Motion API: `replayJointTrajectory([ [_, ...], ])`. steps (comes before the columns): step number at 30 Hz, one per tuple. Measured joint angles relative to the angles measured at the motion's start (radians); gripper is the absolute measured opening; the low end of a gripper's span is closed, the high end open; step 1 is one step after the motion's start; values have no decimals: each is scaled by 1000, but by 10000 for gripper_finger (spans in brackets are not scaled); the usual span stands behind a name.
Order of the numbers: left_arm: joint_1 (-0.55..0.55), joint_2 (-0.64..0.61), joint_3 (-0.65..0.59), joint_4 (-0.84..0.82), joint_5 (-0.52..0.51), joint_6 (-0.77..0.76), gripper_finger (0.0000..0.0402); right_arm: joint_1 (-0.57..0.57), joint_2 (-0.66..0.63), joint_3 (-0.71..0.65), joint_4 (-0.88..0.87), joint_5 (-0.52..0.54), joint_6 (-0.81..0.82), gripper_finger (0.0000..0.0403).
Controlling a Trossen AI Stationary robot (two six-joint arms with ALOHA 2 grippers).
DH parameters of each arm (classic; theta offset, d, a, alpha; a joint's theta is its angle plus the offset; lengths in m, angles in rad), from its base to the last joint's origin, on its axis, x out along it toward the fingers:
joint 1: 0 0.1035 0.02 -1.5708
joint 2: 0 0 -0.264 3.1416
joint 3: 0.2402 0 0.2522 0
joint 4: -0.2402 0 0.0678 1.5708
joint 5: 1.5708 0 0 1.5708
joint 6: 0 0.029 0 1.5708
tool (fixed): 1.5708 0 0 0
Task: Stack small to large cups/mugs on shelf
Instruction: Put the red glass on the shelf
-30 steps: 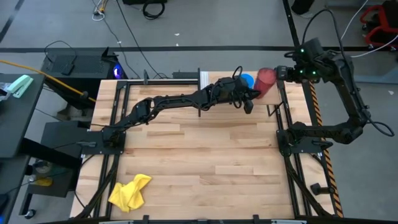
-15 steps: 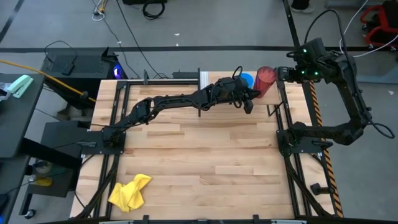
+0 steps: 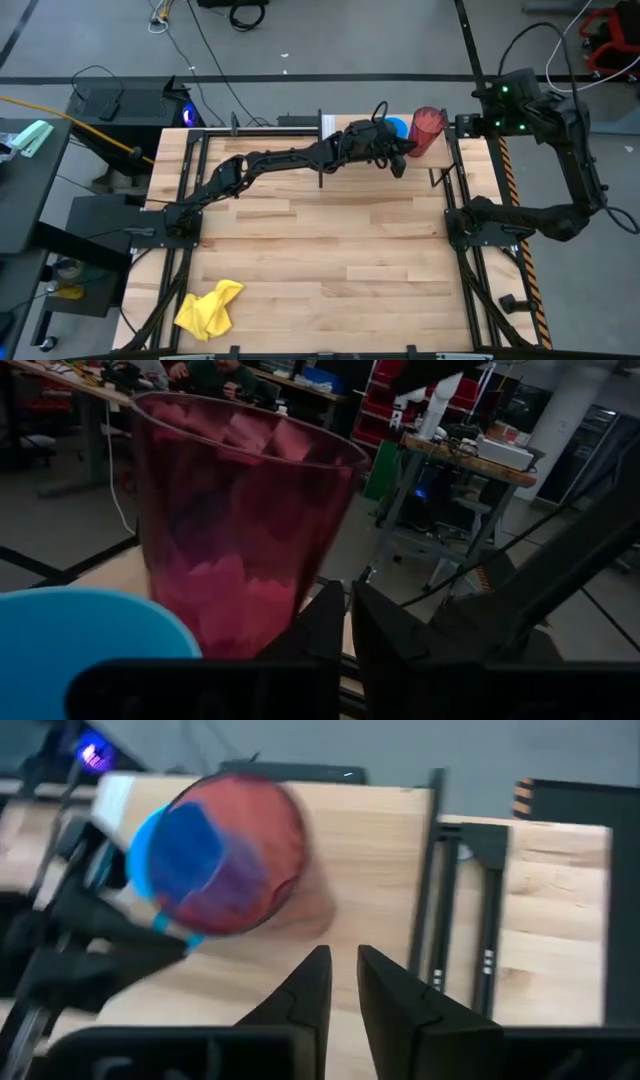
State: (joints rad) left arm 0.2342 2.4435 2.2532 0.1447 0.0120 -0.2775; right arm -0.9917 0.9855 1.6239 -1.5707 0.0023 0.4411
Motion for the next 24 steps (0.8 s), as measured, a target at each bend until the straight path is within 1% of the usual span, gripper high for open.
replayJointTrajectory([
  [3, 5, 0, 21, -33, 0, 0, 25, 59, 0, -14, -1, -20, -22, 54],
  [7, 15, -5, 72, -121, -20, 1, 24, 120, 5, -17, 2, 52, -22, 45],
  [9, 28, -5, 79, -133, -33, -2, 27, 143, 19, -17, 1, 57, -21, 40],
  [15, 63, -5, 88, -172, -35, -78, 27, 240, 87, -18, 6, 53, -25, 27],
  [20, 66, -3, 87, -171, -15, -79, 24, 307, 160, -18, 28, 53, -45, 20],
  [24, 65, -3, 87, -173, -13, -79, 27, 345, 209, -18, 29, 89, -52, 14],
])
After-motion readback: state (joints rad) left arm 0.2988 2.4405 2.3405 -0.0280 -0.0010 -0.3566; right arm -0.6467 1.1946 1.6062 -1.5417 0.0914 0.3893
